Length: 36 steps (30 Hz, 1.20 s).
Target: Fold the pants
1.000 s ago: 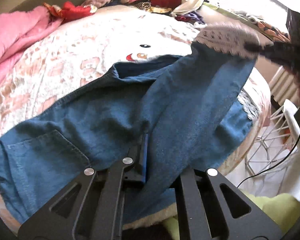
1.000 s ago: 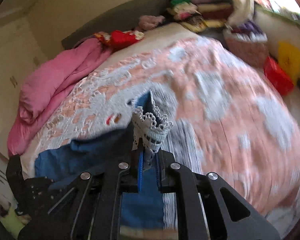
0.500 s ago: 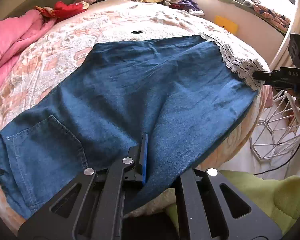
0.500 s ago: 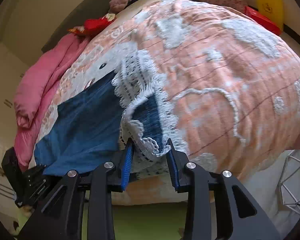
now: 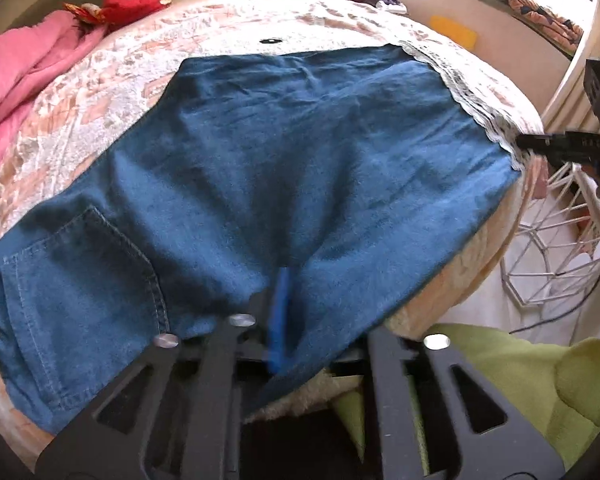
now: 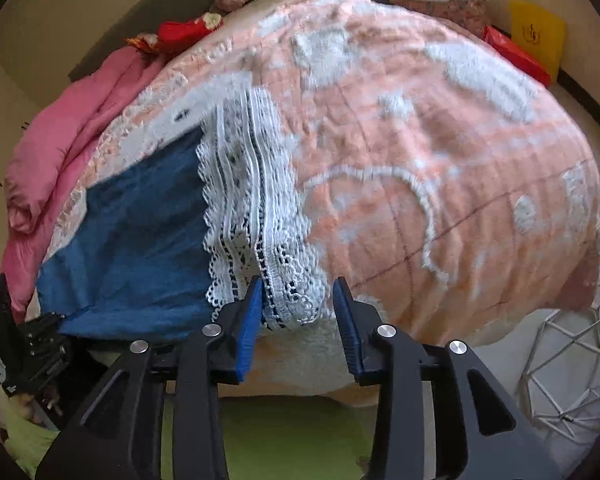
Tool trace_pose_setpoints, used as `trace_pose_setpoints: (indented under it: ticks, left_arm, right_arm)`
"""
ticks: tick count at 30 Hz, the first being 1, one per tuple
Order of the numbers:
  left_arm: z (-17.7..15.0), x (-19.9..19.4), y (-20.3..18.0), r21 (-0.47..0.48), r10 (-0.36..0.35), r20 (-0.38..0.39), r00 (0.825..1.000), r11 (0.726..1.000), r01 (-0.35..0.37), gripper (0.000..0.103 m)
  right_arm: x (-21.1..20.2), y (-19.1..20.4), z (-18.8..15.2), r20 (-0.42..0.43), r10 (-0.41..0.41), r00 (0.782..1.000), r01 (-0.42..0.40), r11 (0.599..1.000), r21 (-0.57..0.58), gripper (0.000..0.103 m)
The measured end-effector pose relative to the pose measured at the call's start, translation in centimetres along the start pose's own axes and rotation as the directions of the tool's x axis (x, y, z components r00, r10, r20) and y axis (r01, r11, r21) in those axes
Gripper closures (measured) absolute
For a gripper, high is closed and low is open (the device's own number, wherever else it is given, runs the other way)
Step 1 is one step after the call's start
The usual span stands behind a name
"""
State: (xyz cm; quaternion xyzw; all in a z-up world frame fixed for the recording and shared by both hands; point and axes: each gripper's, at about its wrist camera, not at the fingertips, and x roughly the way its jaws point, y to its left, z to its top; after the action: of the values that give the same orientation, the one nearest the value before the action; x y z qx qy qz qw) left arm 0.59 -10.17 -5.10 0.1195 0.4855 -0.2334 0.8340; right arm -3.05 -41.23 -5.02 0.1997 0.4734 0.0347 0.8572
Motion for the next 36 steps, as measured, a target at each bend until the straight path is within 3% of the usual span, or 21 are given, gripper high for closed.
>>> trace_pose_setpoints:
  ticks: [2, 7, 10, 14, 18, 26, 31, 32, 34, 35, 36]
  left_arm:
    - [-0.4, -0.8, 0.0, -0.004, -0.030, 0.010, 0.999, 1.000, 0.030, 0.053]
    - [-0.2, -3.8, 1.8, -0.058, -0.026, 0.080, 0.996, 0.998, 0.031, 0.052]
    - [1.3, -5.0, 4.2, -0.121, 0.009, 0.115, 0.993, 0.993, 0.004, 0.044]
    - [4.2, -5.2, 7.4, -0.198, 0.033, 0.137, 0.990, 0.980, -0.006, 0.043]
    - [7.5, -4.5, 8.6, -0.192, 0.047, 0.152, 0.987, 0.981, -0.017, 0.036]
    - [11.9, 1.9, 10.3, -0.172, 0.040, 0.090, 0.995, 0.985, -0.024, 0.032]
    - [12.6, 5.5, 10.4, -0.159, 0.023, 0.046, 0.999, 0.987, -0.015, 0.031]
    - [12.5, 6.0, 10.4, -0.164, 0.018, 0.035, 0.999, 0.986, -0.012, 0.035]
    - [12.1, 6.0, 9.8, -0.153, -0.012, 0.049, 0.999, 0.988, 0.019, 0.062]
    - [12.2, 5.7, 9.4, -0.144, -0.038, 0.057, 0.998, 0.989, 0.046, 0.087]
    - [12.3, 5.4, 9.1, -0.138, -0.056, 0.059, 0.997, 0.988, 0.064, 0.099]
  right_arm:
    - [-1.3, 0.3, 0.7, 0.054, -0.017, 0.998, 0.019, 0.999, -0.030, 0.062]
    - [-2.7, 1.1, 3.4, 0.151, -0.013, 0.988, 0.031, 0.993, -0.113, 0.056]
    - [-2.1, 2.1, 5.6, 0.177, 0.009, 0.984, 0.023, 0.984, -0.178, 0.046]
    - [0.3, 3.1, 8.7, 0.146, 0.042, 0.988, -0.006, 0.972, -0.236, 0.045]
    - [3.7, 3.3, 11.3, 0.084, 0.045, 0.995, -0.020, 0.961, -0.278, 0.045]
    - [9.2, 2.9, 14.3, -0.011, 0.087, 0.996, -0.086, 0.955, -0.285, 0.045]
    - [11.4, 1.9, 15.0, -0.058, 0.144, 0.988, -0.155, 0.951, -0.267, 0.044]
    - [11.6, 1.8, 14.9, -0.061, 0.159, 0.985, -0.170, 0.949, -0.266, 0.047]
    - [11.6, 1.9, 14.7, -0.068, 0.188, 0.980, -0.200, 0.936, -0.288, 0.061]
    - [11.5, 2.1, 14.5, -0.079, 0.208, 0.975, -0.222, 0.928, -0.300, 0.071]
    - [11.5, 2.3, 14.4, -0.083, 0.218, 0.972, -0.233, 0.922, -0.308, 0.078]
